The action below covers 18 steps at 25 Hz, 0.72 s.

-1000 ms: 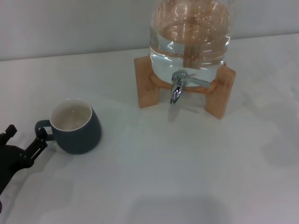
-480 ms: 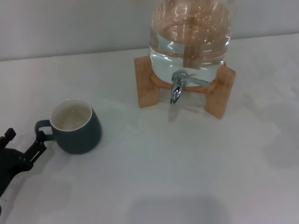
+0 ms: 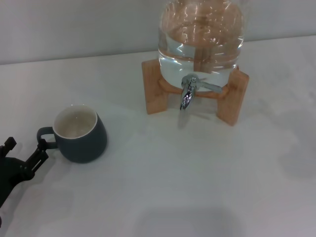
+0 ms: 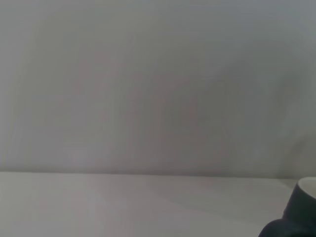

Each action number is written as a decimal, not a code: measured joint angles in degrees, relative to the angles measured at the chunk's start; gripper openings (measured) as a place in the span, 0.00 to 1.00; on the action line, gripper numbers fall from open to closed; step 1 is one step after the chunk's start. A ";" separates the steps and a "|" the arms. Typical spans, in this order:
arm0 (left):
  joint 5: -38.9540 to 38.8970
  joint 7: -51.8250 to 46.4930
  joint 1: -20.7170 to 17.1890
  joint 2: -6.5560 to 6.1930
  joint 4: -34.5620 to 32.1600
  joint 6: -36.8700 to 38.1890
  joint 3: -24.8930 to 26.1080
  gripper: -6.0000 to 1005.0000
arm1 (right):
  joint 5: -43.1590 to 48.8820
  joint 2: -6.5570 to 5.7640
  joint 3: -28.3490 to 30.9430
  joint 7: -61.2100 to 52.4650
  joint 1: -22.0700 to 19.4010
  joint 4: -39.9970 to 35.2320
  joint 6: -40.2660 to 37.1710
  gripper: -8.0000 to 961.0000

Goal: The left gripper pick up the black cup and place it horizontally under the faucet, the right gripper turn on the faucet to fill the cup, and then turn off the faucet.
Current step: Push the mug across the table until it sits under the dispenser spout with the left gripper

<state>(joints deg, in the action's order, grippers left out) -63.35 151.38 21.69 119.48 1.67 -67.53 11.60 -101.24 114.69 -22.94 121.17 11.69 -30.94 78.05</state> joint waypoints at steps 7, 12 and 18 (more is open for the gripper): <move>-0.03 -0.09 0.18 -0.03 0.08 -0.01 0.00 0.86 | 0.00 -0.08 0.00 0.03 -0.16 0.00 0.08 0.89; -0.03 -0.11 0.19 -0.03 0.13 -0.21 0.01 0.86 | 0.00 -0.09 0.00 0.04 -0.24 0.00 0.16 0.89; -0.11 -0.12 0.19 -0.03 0.17 -0.17 0.14 0.86 | 0.00 -0.16 0.00 0.04 -0.27 0.00 0.27 0.89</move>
<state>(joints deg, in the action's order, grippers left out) -63.46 151.26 21.89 119.44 1.84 -67.70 11.74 -101.25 114.53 -22.94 121.20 11.41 -30.93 78.32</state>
